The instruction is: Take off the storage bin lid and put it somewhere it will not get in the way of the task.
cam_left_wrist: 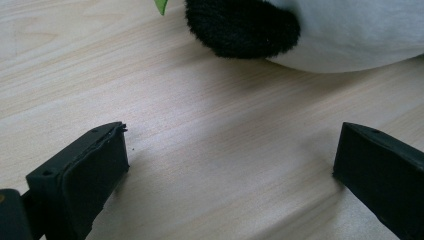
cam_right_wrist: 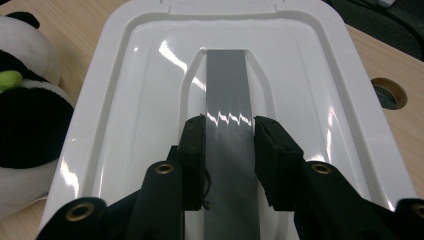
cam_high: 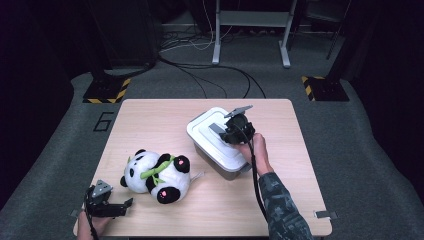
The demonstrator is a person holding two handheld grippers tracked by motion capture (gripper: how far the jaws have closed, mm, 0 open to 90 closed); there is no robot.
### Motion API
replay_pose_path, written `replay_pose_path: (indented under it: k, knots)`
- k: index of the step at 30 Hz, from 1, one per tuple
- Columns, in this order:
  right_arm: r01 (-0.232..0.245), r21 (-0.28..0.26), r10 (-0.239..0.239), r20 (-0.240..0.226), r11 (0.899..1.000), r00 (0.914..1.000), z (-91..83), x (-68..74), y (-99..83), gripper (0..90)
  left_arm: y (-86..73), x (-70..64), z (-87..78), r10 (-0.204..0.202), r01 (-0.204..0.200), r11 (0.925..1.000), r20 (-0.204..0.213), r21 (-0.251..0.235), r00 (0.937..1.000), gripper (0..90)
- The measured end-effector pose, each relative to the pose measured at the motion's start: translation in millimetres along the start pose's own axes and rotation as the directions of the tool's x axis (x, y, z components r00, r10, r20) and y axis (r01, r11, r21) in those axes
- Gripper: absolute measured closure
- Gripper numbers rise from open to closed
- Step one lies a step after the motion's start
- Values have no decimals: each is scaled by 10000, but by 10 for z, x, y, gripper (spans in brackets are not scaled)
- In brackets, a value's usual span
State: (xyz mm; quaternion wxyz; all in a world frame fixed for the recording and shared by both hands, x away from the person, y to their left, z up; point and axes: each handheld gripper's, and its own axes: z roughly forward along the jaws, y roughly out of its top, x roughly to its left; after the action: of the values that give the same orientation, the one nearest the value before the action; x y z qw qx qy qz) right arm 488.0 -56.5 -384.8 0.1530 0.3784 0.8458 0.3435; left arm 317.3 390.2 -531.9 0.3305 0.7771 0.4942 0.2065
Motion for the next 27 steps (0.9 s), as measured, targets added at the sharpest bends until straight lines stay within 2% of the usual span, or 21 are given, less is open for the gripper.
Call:
replay_pose_path:
  k: [4, 12, 14, 22, 27]
  knots:
    - [165, 93, -165, -5, 9998, 9999, 1, -7, 17, 666, 0, 0, 1, -3, 3, 10000, 3, -3, 10000, 4]
    - [181, 25, -181, -92, 9998, 9998, 65, -22, 74, 632, 2, 3, 2, 23, -23, 10000, 11, 3, 10000, 3]
    - [179, 29, -179, -103, 9998, 9998, 73, -23, 85, 663, 2, 3, 2, 24, -24, 10000, 11, 3, 10000, 3]
    - [415, -184, -410, 279, 9990, 9988, 63, 34, 67, 670, 4, 4, -1, 28, -28, 10000, 25, 51, 10000, 3]
    - [308, -352, -301, 211, 9989, 9993, 9, 30, 77, 670, 2, 2, 3, 13, -13, 10000, 15, -4, 10000, 4]
